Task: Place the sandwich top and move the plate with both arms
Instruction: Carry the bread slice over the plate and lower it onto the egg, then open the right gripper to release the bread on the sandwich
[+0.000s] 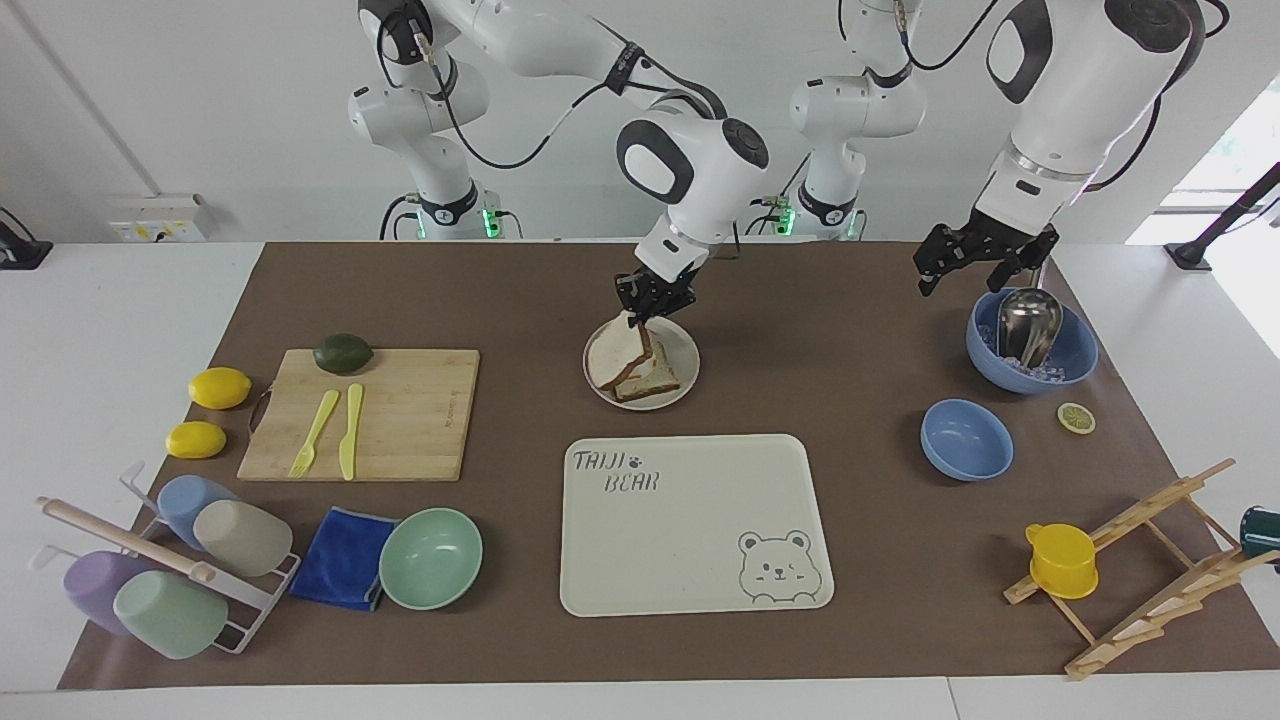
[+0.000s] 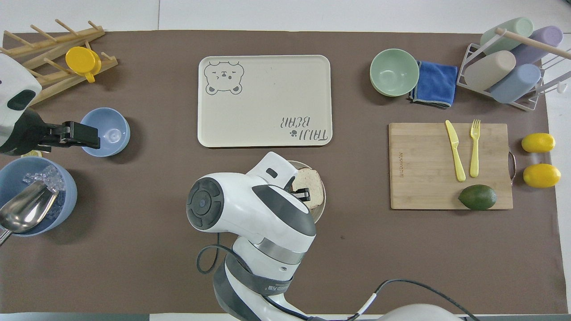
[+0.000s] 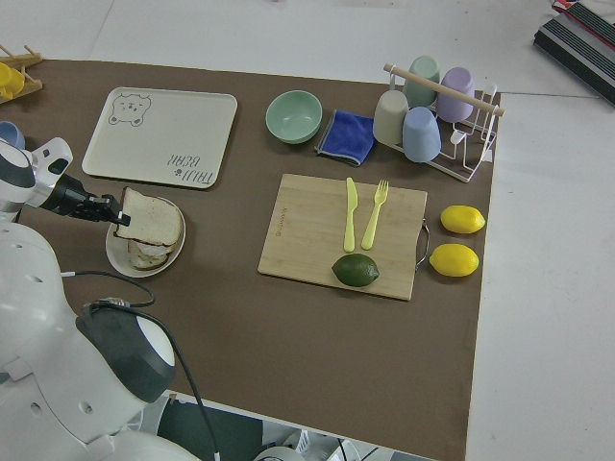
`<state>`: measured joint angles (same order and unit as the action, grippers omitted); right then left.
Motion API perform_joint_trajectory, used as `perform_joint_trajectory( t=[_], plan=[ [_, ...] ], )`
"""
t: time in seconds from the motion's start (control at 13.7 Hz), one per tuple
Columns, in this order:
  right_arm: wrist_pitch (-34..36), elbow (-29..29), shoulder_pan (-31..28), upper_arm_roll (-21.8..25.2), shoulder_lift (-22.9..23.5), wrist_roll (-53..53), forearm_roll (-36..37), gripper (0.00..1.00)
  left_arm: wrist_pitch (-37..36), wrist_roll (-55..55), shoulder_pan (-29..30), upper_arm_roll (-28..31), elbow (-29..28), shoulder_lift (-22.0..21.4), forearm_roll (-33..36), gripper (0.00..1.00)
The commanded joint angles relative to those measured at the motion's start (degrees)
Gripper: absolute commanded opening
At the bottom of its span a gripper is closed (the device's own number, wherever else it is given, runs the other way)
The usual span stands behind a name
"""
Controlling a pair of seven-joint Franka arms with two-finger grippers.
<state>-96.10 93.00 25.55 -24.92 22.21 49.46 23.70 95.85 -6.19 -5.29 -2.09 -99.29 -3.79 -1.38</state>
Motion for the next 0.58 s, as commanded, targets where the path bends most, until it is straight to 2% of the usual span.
perform_joint_trajectory(
  t=[0.0,0.22,0.29,0.36,0.44,0.51],
  plan=[
    [-3.38,2.45,-0.42,-0.22,-0.59,1.6,-1.02,0.0,0.75,-0.23,0.36,-0.19,-0.46,-0.34,0.59,1.0],
    [-6.27,3.32,-0.86,-0.31,-0.41,2.13,-2.5,0.0,0.75,-0.23,0.36,-0.19,-0.46,-0.34,0.59,1.0],
    [-7.94,3.77,-0.94,-0.31,-0.5,2.74,-4.08,0.1,0.75,-0.14,0.36,-0.19,-0.46,-0.34,0.59,1.0],
    [-9.35,4.12,-0.94,-0.31,-0.41,3.44,-4.36,0.28,0.75,-0.23,0.36,-0.19,-0.46,-0.34,0.59,1.0],
    [-9.97,4.04,-1.29,-0.31,-0.32,3.62,-4.88,0.51,0.75,-0.23,0.36,-0.19,-0.46,-0.34,0.59,1.0],
    [-10.68,3.69,-1.38,-0.31,-0.23,3.63,-6.8,0.56,0.75,-0.23,0.36,-0.19,-0.46,-0.34,0.59,1.0]
  ],
)
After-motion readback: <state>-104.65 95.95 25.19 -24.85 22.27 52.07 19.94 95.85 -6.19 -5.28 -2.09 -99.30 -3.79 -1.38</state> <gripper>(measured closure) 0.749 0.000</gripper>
